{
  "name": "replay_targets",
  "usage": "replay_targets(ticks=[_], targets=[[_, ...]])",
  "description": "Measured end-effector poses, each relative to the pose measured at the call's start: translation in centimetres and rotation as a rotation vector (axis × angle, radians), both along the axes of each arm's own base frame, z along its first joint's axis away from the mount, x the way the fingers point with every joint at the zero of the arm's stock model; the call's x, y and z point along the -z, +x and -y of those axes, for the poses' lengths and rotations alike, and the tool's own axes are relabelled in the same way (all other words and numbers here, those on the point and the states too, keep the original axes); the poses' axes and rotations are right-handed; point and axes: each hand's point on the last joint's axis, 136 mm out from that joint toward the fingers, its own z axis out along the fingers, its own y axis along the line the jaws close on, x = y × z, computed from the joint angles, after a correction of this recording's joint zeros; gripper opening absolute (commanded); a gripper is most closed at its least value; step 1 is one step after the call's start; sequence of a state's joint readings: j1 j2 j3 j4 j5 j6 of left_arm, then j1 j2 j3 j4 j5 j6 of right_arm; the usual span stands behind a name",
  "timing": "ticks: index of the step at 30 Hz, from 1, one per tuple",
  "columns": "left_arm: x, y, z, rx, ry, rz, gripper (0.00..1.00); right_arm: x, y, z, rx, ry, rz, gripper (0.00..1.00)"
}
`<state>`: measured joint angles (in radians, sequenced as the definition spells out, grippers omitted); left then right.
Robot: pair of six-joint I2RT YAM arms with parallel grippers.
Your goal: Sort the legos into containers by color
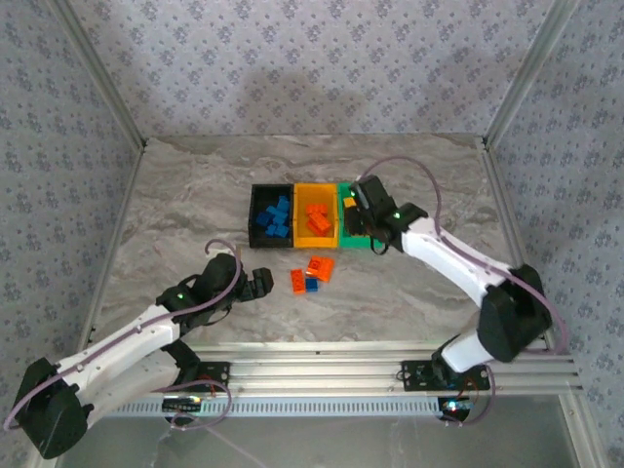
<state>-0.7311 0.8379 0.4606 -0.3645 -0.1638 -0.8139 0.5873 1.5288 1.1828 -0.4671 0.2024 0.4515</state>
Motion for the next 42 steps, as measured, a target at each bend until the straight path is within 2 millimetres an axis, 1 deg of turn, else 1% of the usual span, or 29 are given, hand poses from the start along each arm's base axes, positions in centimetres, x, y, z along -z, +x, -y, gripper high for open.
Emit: replay_targets(ticks=[2,4,6,9,11,14,18,19,21,25,27,29,31,33,35,38,40,42], targets=[[0.0,0.0,0.0,0.0,0.0,0.0,1.0,1.4,2.1,0.4,0.038,-0.029,-0.025,0.35],[0.0,0.0,0.0,0.002,-0.002,-0.001,1.0,2.9,3.5,0.8,0.068,-0.06,-0.05,0.37],[0.0,-0.1,0.1,0.005,-0.005,-0.003,1.0,4.2,4.5,1.3,0.094,-0.089,-0.074,0.4],[0.1,-0.1,0.2,0.011,-0.007,-0.008,1.0,5.3,5.3,1.8,0.121,-0.113,-0.095,0.49],[0.1,-0.2,0.3,0.014,-0.007,-0.011,1.0,5.3,5.8,1.8,0.132,-0.115,-0.093,0.58],[0.4,-0.1,0.4,0.022,0.001,-0.017,1.0,4.6,6.4,1.6,0.138,-0.105,-0.075,0.72],[1.0,-0.1,0.8,0.048,0.019,-0.033,0.99,3.4,6.6,1.3,0.136,-0.098,-0.042,0.8],[1.2,-0.1,0.9,0.057,0.023,-0.04,0.99,3.0,6.5,1.2,0.134,-0.094,-0.03,0.81],[1.4,0.0,1.3,0.073,0.03,-0.051,0.99,1.7,5.5,1.1,0.124,-0.077,0.006,0.81],[1.4,1.1,3.2,0.119,0.029,-0.065,0.96,-1.2,1.6,0.4,0.074,-0.006,0.096,0.82],[1.4,1.9,4.6,0.148,0.034,-0.068,0.93,-1.9,-0.5,-0.1,0.041,0.027,0.127,0.82],[1.5,2.7,6.2,0.185,0.048,-0.07,0.88,-2.1,-2.1,-0.4,0.015,0.046,0.142,0.83],[1.7,3.4,7.9,0.225,0.063,-0.071,0.81,-1.7,-3.1,-0.5,0.004,0.054,0.14,0.83],[2.4,4.0,9.5,0.26,0.089,-0.08,0.78,-0.9,-4.0,-0.3,0.002,0.055,0.129,0.83],[3.1,4.4,10.4,0.279,0.117,-0.09,0.75,-0.2,-4.7,0.2,0.008,0.053,0.117,0.83],[4.6,4.7,10.9,0.296,0.165,-0.111,0.69,0.0,-5.5,1.0,0.018,0.063,0.115,0.83],[5.4,4.6,10.8,0.301,0.205,-0.123,0.62,-0.4,-5.9,1.3,0.025,0.077,0.127,0.83],[6.1,4.3,10.4,0.304,0.252,-0.136,0.58,-1.1,-6.2,1.6,0.031,0.096,0.146,0.83]])
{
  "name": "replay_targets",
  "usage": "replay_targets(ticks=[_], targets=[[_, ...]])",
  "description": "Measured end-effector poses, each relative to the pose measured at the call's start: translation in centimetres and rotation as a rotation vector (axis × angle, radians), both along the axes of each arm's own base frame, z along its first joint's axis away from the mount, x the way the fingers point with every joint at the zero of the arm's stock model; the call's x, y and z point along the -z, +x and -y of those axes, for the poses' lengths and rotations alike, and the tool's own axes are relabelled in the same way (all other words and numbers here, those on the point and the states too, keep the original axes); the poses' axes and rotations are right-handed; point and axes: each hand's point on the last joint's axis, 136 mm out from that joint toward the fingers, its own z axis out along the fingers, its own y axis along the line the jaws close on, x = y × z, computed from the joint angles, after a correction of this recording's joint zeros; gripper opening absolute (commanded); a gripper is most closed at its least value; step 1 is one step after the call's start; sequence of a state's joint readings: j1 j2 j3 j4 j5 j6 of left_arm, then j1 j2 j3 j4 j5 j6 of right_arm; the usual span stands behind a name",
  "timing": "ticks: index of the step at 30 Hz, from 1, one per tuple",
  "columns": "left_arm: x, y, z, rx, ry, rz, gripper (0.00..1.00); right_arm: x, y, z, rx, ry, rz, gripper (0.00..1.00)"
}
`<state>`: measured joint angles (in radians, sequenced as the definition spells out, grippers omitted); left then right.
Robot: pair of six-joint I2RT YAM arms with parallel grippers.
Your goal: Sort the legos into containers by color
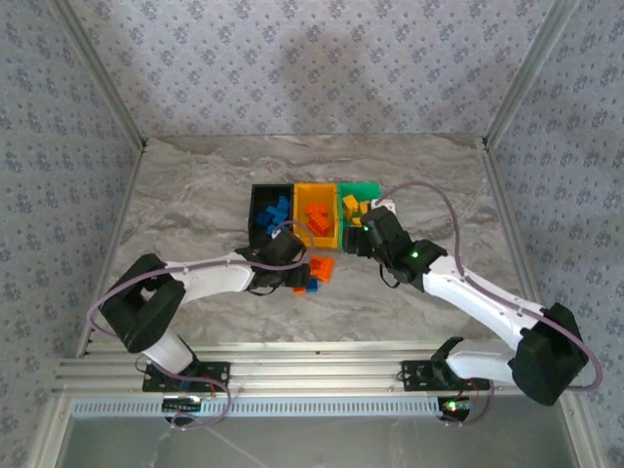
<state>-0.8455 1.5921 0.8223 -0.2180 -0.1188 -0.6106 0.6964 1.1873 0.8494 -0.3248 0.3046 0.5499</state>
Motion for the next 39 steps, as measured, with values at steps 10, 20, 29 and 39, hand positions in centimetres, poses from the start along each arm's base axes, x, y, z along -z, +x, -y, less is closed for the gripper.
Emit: replay_targets(ticks=[10,20,29,39], targets=[[1.4,-2.5,-4.7,-0.045,0.136,-0.028,0.71,-1.3,-0.7,1.1,0.024,0.033,0.045,0.84],[1.6,-3.0,-4.8,-0.054,0.137,-0.045,0.52,-1.2,-1.0,1.3,0.025,0.033,0.045,0.84],[1.1,-3.2,-4.9,-0.056,0.135,-0.044,0.27,-1.2,-1.4,1.8,0.033,0.045,0.053,0.84],[-10.0,2.7,1.3,-0.031,-0.088,0.135,0.27,0.2,-2.5,2.9,0.062,0.06,0.037,0.84]])
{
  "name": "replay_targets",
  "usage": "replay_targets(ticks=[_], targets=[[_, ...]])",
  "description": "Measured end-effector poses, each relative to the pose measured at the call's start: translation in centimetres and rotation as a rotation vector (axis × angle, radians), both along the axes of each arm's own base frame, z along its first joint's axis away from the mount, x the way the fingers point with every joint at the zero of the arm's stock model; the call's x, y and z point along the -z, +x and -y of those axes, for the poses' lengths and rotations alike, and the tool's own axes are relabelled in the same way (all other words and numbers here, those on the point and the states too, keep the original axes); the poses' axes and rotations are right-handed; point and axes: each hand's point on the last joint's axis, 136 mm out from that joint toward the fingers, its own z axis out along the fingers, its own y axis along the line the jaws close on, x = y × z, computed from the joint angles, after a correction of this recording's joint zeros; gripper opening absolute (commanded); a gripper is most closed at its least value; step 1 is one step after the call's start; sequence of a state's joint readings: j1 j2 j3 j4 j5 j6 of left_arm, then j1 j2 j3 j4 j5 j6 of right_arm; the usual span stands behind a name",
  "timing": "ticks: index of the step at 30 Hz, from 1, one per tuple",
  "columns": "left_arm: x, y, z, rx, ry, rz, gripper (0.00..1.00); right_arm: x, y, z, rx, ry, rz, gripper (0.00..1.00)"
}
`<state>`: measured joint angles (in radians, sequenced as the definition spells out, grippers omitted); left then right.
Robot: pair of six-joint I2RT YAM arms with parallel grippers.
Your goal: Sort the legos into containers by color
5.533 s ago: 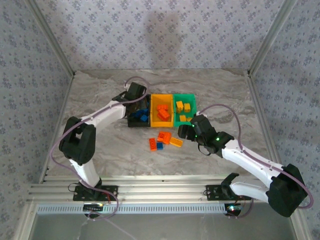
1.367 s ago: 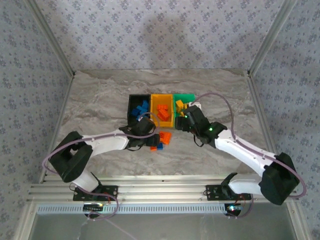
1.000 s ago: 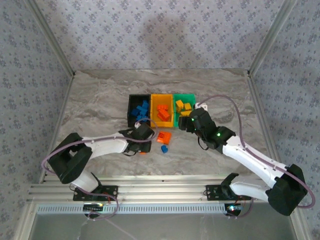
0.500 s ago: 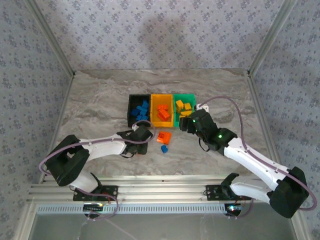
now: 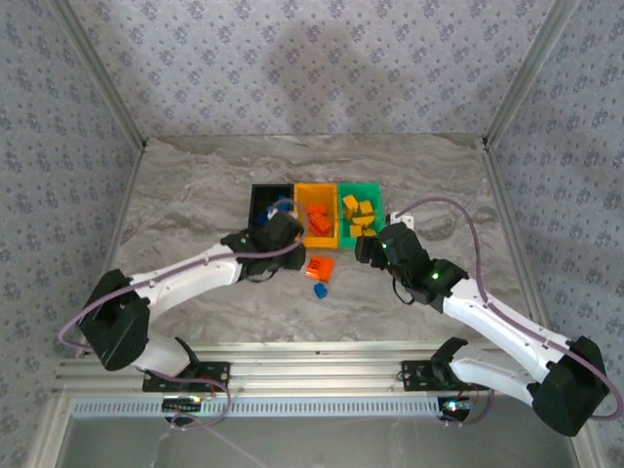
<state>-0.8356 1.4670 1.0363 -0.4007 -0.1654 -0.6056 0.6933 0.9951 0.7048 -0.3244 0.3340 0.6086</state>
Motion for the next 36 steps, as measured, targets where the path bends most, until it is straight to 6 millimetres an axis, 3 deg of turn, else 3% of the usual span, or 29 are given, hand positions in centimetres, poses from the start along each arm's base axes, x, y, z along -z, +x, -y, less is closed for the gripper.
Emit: replay_targets(ticks=[3,5,7,11,18,23,27,30,33,36], targets=[[-2.9,3.8,2.4,-0.004,-0.039,0.064,0.27,0.3,-0.2,0.1,0.008,0.005,-0.008,0.84],[-3.2,6.2,3.4,-0.014,-0.039,0.08,0.26,0.5,-0.3,0.2,0.011,0.006,-0.011,0.84],[-2.6,8.8,4.1,-0.031,-0.025,0.081,0.26,0.7,-0.5,0.4,0.013,0.008,-0.015,0.85],[-0.3,12.2,4.4,-0.057,0.023,0.056,0.27,0.8,-0.8,0.6,0.017,0.011,-0.018,0.85],[1.8,14.8,5.8,-0.058,0.07,0.029,0.44,1.1,-1.0,0.5,0.006,0.019,-0.028,0.85],[1.0,15.1,6.4,-0.058,0.05,0.034,0.68,1.8,-1.5,-0.2,-0.028,0.03,-0.051,0.87],[-0.3,14.3,6.5,-0.05,0.022,0.043,0.84,2.2,-1.7,-1.3,-0.067,0.048,-0.069,0.87],[-2.3,12.1,5.9,-0.036,-0.024,0.057,0.92,2.8,-2.0,-2.4,-0.103,0.049,-0.087,0.87],[-5.7,9.0,4.4,-0.023,-0.097,0.102,1.0,3.9,-2.4,-3.5,-0.14,0.029,-0.118,0.87],[-8.5,5.6,2.4,-0.018,-0.169,0.158,1.0,5.3,-2.9,-4.8,-0.171,0.0,-0.156,0.87]])
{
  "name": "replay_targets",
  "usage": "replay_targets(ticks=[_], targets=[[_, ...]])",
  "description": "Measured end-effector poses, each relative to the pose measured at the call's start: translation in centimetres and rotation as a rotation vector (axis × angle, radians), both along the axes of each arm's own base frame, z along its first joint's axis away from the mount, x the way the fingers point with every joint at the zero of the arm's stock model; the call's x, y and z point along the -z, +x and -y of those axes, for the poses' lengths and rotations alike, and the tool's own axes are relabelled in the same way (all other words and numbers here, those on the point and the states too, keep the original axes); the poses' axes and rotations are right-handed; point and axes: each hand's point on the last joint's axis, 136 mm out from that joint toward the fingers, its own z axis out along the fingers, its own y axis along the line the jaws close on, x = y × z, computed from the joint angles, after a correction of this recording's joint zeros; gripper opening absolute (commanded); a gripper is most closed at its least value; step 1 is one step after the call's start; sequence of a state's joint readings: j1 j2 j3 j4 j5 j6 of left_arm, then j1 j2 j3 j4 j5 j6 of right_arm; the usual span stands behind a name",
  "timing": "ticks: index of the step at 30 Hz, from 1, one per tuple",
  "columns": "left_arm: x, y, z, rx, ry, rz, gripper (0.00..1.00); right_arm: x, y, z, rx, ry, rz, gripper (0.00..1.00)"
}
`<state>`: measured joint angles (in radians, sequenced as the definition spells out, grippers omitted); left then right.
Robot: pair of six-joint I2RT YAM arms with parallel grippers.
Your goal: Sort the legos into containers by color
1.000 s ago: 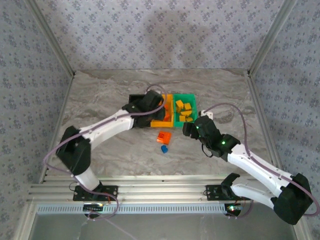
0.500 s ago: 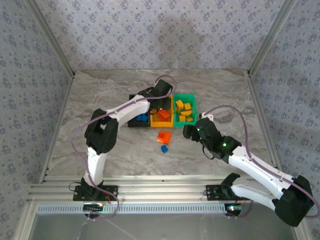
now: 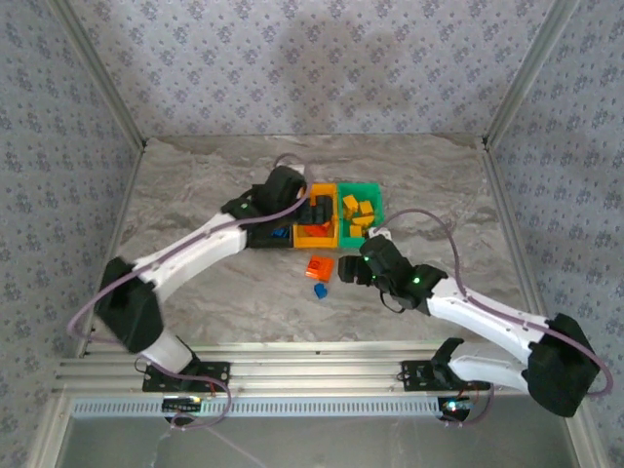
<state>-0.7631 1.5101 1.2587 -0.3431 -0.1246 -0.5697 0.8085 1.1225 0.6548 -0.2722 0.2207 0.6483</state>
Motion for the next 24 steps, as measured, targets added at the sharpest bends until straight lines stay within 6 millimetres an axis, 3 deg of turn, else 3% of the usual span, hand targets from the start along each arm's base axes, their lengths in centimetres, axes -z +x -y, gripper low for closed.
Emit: replay_targets(ticks=[2,4,10,12,16,24], targets=[[-0.5,-2.2,-1.4,-0.001,-0.032,0.016,0.99,0.7,-0.2,-1.0,-0.019,-0.017,-0.022,0.87],[0.6,-4.4,-3.1,-0.007,-0.041,0.008,0.99,1.4,-0.3,-2.6,-0.05,-0.037,-0.041,0.88],[7.3,-9.4,-8.8,-0.081,0.029,-0.1,0.99,3.5,-0.8,-6.9,-0.136,-0.091,-0.089,0.82],[8.5,-10.6,-10.3,-0.104,0.044,-0.119,1.0,4.4,-1.1,-7.6,-0.152,-0.11,-0.109,0.78],[8.7,-11.7,-12.3,-0.153,0.035,-0.109,1.0,6.3,-1.5,-8.4,-0.162,-0.147,-0.153,0.65],[9.4,-12.4,-14.3,-0.208,0.048,-0.105,1.0,8.4,-2.8,-9.1,-0.172,-0.201,-0.21,0.5]])
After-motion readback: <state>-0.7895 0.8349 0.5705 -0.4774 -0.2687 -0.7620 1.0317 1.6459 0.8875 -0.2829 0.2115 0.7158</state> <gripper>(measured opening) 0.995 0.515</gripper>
